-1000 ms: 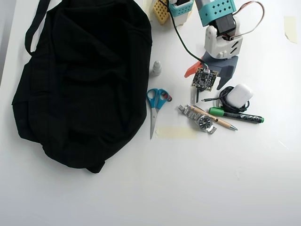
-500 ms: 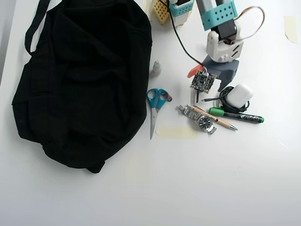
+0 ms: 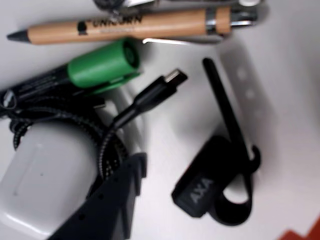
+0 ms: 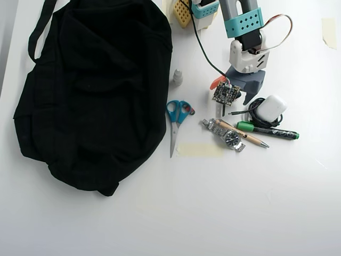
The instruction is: Put the black bike light into the black bag
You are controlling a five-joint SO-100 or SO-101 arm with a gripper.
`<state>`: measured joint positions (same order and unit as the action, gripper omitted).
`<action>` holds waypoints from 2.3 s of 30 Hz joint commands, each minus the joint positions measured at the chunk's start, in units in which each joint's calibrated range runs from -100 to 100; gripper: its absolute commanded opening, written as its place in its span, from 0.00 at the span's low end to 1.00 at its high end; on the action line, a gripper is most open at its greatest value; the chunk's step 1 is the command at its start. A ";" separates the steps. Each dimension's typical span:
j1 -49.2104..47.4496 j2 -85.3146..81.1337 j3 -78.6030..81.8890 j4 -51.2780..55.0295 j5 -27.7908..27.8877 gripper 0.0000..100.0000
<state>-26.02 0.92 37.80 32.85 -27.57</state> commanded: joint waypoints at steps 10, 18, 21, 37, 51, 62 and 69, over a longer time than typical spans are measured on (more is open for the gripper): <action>0.36 4.06 -0.51 -3.39 0.04 0.44; 0.81 4.06 -1.23 -3.31 0.09 0.44; 0.89 4.06 -1.23 -3.13 0.04 0.41; 0.66 3.98 -0.60 -2.62 0.62 0.29; -1.43 2.82 -0.78 1.09 2.24 0.29; -0.46 2.90 -0.78 4.70 2.24 0.29; -0.38 2.90 -0.60 5.13 2.24 0.29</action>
<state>-26.90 4.17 36.43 37.45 -25.52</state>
